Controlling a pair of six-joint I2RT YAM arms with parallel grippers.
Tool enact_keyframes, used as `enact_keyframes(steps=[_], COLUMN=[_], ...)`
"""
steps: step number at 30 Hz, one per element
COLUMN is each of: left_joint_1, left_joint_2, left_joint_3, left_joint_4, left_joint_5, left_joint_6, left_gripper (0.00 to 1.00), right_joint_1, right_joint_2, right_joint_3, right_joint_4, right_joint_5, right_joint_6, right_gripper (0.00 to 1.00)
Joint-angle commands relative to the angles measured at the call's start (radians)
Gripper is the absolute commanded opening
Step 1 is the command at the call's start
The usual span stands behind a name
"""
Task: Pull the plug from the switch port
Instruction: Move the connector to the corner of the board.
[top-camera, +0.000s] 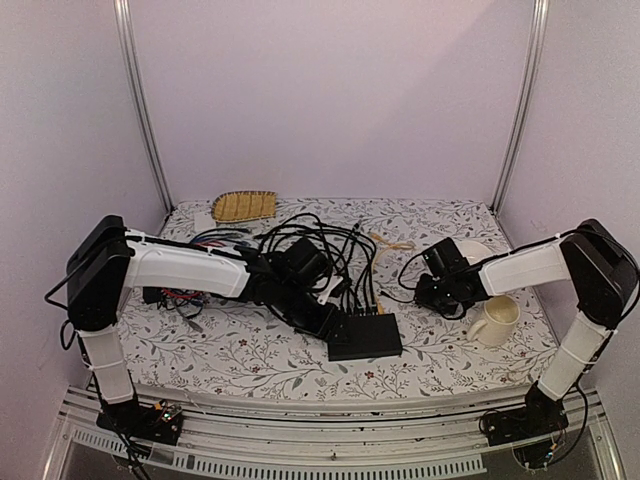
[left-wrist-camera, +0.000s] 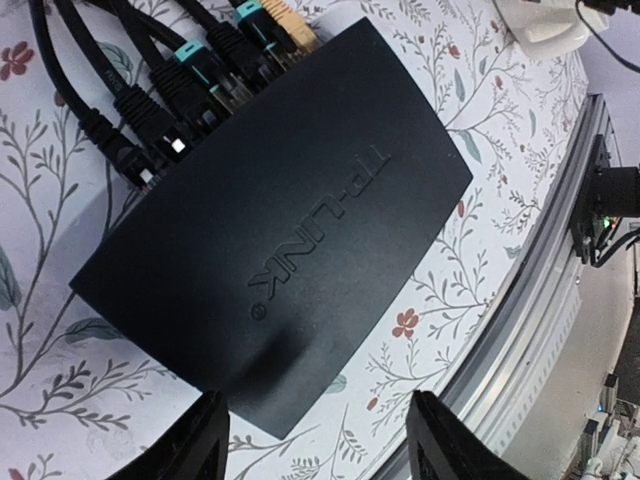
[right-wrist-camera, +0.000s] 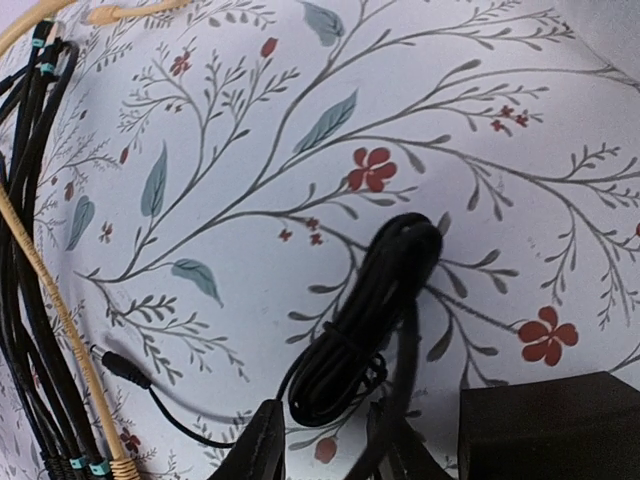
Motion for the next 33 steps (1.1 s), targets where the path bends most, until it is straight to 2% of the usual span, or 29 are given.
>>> enact_keyframes(steps=[1, 9, 16, 22, 26, 33], left_joint_1=[-0.012, -0.013, -0.011, 0.007, 0.042, 0.074], left_joint_2=[0.025, 0.034, 0.045, -0.016, -0.066, -0.077], left_joint_3=[-0.008, -0.02, -0.006, -0.034, -0.107, -0.149], left_joint_4=[-0.033, -0.044, -0.033, -0.022, 0.033, 0.1], left_joint_5=[-0.036, -0.065, -0.069, -0.098, -0.082, -0.026], left_joint_6=[0.002, 0.007, 0.024, 0.032, 0.014, 0.008], left_gripper=[0.63, 0.63, 0.64, 0.65, 0.65, 0.65], right_joint_1=[-0.057, -0.153, -0.16, -0.081, 0.002, 0.068], right_joint_2=[0.023, -0.032, -0.082, -0.135, -0.104, -0.085], right_joint_3=[-0.017, -0.044, -0.016, 0.026, 0.118, 0.139], right_joint_4=[0.01, -0.011, -0.042, 0.007, -0.055, -0.103], right_joint_5=[0.045, 0.116, 0.123, 0.021, -0.031, -0.133], right_joint_6=[-0.011, -0.037, -0.098, -0.225, -0.294, -0.269], right_gripper=[0.3, 0.3, 0.32, 0.42, 0.48, 0.53])
